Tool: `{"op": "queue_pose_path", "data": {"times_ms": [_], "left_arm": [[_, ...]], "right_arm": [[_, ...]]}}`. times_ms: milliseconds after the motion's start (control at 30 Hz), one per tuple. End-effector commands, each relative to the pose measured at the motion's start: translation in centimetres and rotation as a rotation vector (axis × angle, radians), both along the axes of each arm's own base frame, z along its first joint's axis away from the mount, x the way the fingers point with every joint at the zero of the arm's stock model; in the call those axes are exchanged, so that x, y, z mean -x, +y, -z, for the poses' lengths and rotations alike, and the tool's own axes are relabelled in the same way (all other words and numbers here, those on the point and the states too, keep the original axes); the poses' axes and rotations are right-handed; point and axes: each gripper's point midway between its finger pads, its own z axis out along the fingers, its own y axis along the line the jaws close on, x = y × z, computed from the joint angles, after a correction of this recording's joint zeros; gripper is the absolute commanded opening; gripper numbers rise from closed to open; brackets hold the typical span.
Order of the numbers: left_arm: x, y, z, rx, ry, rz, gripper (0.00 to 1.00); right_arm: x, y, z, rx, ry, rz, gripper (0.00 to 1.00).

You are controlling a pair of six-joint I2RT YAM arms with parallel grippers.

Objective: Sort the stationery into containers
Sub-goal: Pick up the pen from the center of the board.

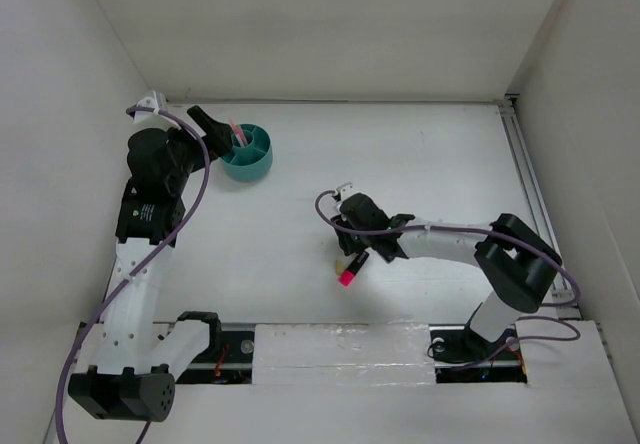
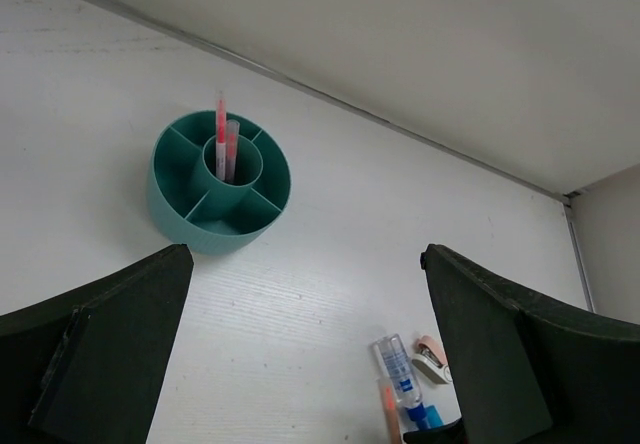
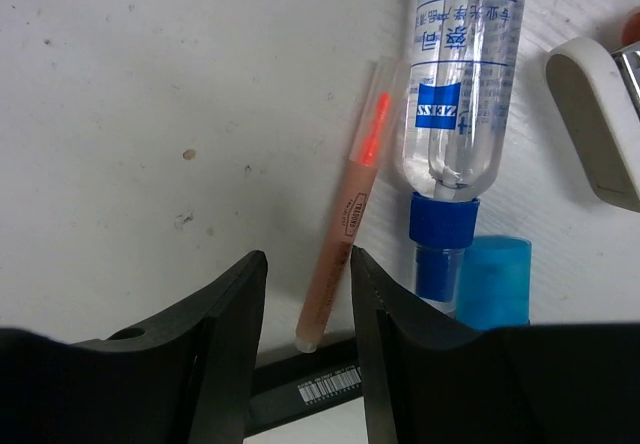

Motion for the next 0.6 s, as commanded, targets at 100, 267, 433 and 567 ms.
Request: {"op": "queue_pose_path", "data": {"times_ms": [100,267,433,567], "left_arm": [[0.1,-0.6,-1.4,-0.006,-0.056,0.035,1.0],[0.0,-0.9,-0.7,-0.003,-0.037,0.053,1.0],[-0.1,-1.1,-0.9,0.008,-0.046,0.061,1.0],[-0.1,-1.1,-0.9,0.008,-0.046,0.061,1.0]], "right_arm": [[-0.9,1.0,-0.3,-0.014,-0.017,0.03,0.44],[-1.0,0.9,-0.3,-0.01,-0.022,0.036,0.39],[-1.0,0.8,0.1,-0.003,-0.016,0.036,0.29],[-0.6,1.0,0.4,-0.006,0.002,0.022,0.14]]}}
